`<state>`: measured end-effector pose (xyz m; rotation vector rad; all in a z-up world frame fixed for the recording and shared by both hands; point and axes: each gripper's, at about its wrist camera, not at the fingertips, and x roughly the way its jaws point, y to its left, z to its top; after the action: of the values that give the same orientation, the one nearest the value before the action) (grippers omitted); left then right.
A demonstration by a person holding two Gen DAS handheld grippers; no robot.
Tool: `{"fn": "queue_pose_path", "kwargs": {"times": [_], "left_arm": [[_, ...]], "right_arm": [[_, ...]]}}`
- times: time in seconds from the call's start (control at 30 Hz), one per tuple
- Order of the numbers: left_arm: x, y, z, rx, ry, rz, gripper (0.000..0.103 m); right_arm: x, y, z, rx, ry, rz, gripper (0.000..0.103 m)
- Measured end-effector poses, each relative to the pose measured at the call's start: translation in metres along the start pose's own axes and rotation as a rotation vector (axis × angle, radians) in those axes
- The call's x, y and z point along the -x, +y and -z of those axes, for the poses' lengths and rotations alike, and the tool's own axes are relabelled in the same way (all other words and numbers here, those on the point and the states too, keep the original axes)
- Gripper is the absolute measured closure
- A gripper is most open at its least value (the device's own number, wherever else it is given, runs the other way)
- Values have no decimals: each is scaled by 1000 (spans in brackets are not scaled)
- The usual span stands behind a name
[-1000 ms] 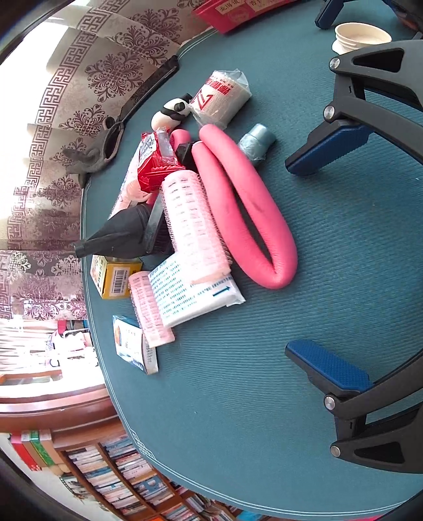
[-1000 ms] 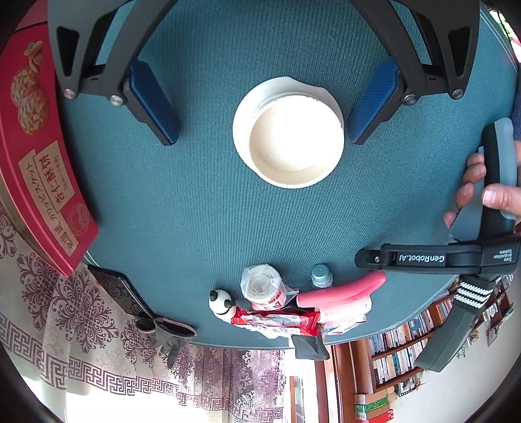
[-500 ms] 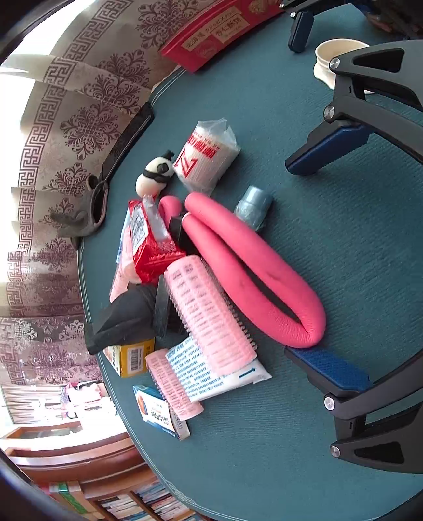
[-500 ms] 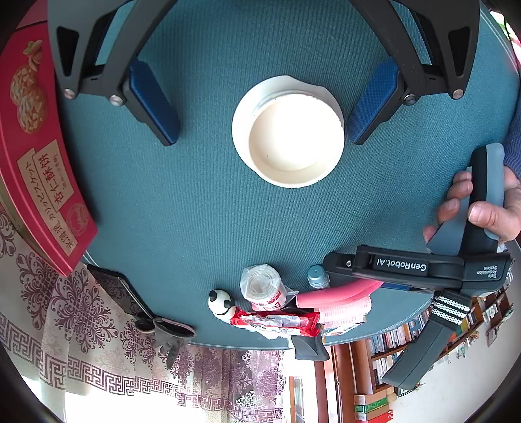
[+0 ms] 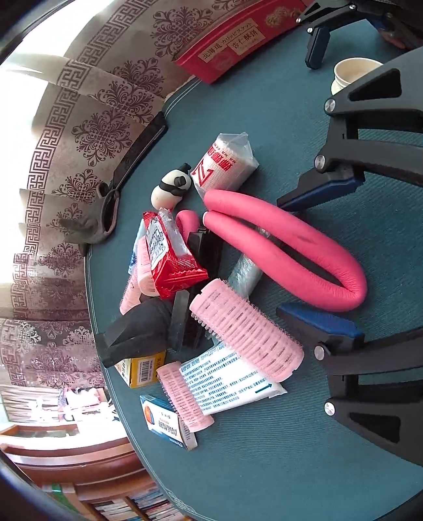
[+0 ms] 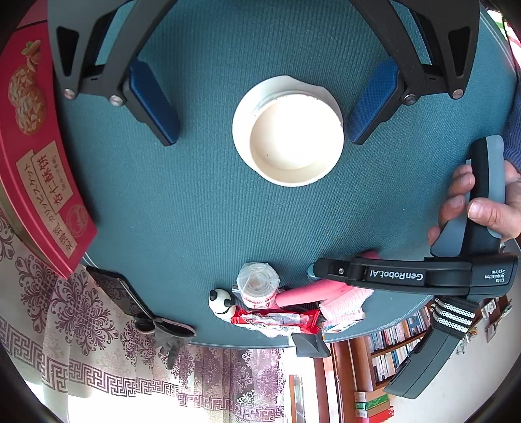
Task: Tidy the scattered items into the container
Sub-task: 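Grasp the white cream jar with the right gripper while left grasps pink foam roller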
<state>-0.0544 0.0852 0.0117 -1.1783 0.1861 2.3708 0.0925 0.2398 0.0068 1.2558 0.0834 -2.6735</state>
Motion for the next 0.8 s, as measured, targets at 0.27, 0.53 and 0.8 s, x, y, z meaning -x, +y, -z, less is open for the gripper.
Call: {"fn": "queue_pose_path", "kwargs": {"times": [0.27,0.53,0.8], "left_arm": [[13,-14,15,8,-21,-15,64],[44,-8,53,183,-27,-40,64],[48,-17,64,154,-23,-134,64]], "right_arm": [[2,-1,1,-8,-7,-5,0],[5,-7,0,-43,-28,-26,4],[10,-3,0,-28,-51,-4,31]]}}
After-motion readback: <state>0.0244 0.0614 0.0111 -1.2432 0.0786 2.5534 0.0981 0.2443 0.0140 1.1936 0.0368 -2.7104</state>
